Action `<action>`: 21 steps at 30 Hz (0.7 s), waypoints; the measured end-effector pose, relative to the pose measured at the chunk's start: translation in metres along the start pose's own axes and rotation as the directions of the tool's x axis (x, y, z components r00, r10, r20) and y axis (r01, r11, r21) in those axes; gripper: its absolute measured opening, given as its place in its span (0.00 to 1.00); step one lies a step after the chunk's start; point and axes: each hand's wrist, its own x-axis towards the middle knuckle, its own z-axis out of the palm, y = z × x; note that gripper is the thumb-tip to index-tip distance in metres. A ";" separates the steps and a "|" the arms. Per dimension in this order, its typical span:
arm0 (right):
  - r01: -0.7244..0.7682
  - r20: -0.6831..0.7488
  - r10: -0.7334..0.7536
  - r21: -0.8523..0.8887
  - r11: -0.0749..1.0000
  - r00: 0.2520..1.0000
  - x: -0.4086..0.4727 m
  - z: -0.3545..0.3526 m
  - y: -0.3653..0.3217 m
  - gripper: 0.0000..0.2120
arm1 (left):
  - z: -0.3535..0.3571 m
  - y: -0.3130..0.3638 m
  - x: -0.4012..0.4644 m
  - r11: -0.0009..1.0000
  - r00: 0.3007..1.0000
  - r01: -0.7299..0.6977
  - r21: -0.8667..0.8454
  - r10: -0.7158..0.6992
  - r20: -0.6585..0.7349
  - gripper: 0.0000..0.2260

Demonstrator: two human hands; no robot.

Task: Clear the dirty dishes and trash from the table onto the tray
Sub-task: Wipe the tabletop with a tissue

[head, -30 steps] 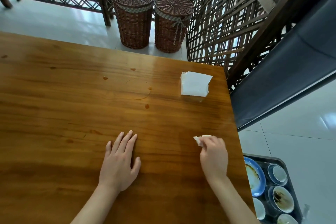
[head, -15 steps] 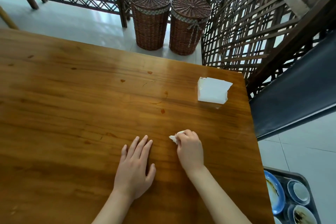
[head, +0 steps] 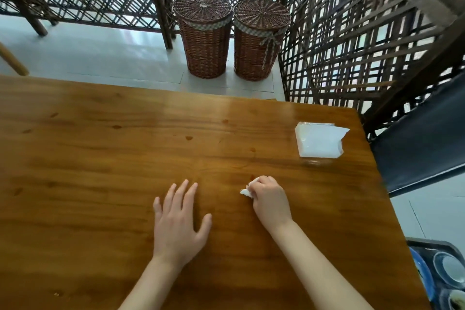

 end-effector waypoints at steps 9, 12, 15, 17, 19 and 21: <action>-0.250 -0.117 0.250 0.015 0.968 0.961 0.069 0.005 -0.010 0.08 | -0.016 -0.054 0.028 0.997 0.982 -0.075 0.029 0.069 0.178 0.31; -0.331 -0.169 0.326 0.001 0.944 0.930 0.081 0.006 -0.011 0.08 | -0.016 -0.055 0.030 0.998 0.984 -0.053 -0.024 0.057 0.170 0.30; -0.311 -0.177 0.304 -0.012 0.950 0.936 0.076 0.012 -0.020 0.08 | -0.016 -0.056 0.030 0.997 0.986 -0.058 -0.051 0.065 0.156 0.29; -0.222 -0.140 0.217 -0.024 0.975 0.966 0.068 0.023 -0.039 0.08 | -0.016 -0.058 0.031 0.997 0.989 -0.056 -0.056 0.063 0.135 0.27; -0.140 -0.118 0.139 -0.006 0.990 0.983 0.058 0.034 -0.060 0.06 | -0.015 -0.058 0.032 0.997 0.991 -0.059 -0.044 0.064 0.119 0.26; -0.095 -0.133 0.097 0.026 0.995 0.986 0.050 0.037 -0.070 0.04 | -0.014 -0.059 0.032 0.996 0.992 -0.074 -0.052 0.079 0.097 0.24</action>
